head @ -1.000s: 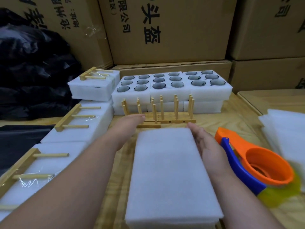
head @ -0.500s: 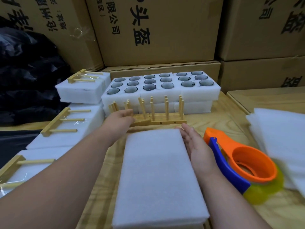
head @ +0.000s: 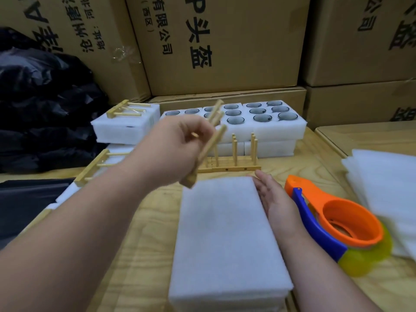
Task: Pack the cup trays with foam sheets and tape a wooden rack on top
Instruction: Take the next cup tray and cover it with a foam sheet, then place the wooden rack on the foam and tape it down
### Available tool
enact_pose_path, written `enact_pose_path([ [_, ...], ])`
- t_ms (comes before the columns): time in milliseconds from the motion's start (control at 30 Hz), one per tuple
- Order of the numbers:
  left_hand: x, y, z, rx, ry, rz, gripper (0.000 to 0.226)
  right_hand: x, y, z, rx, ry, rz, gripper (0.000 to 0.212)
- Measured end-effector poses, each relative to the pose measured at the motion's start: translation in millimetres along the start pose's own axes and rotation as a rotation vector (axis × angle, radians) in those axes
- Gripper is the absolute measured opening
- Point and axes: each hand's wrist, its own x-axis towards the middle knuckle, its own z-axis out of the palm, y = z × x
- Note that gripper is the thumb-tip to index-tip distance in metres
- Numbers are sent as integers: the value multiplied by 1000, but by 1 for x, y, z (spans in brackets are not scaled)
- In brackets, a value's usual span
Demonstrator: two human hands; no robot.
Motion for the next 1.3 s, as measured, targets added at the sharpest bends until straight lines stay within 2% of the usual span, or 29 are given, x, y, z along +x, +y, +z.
enact_pose_path([
  [133, -25, 8, 25, 353, -329, 26, 34, 1, -2, 0, 36, -13, 19, 34],
  [200, -35, 9, 35, 519, -433, 56, 35, 1, -2, -1, 12, -24, 16, 29],
  [300, -44, 5, 45, 664, -445, 102, 37, 4, -1, -3, -11, -32, 6, 24],
  [433, -50, -3, 52, 668, -358, 145, 36, 6, 0, -4, -31, -39, 2, 25],
  [533, -57, -13, 48, 477, -304, 180, 30, 4, 1, -5, -45, -28, -15, 31],
  [600, -61, -25, 44, 217, -113, 139, 25, 3, 1, -5, -78, -31, -30, 38],
  [667, -67, -40, 43, -82, 141, -18, 31, 1, 0, -4, -112, -38, -34, 51],
  [733, -73, -57, 49, -440, 291, -259, 44, 0, 0, -5, -153, -38, -33, 54],
  [800, -78, -72, 62, -778, 282, -461, 53, 0, -2, -5, -224, -40, -30, 49],
  [933, -77, -86, 75, -1176, 264, -619, 37, -1, -4, -6, -392, -69, -75, 42],
  [1067, -77, -89, 74, -1308, 177, -600, 67, 3, 0, -9, -388, -36, -99, 36],
  [1200, -73, -92, 74, -1328, 141, -591, 58, 8, 4, -14, -308, -40, -52, 38],
  [1300, -65, -96, 75, -1226, 154, -594, 50, 11, 4, -16, -261, -77, -23, 50],
])
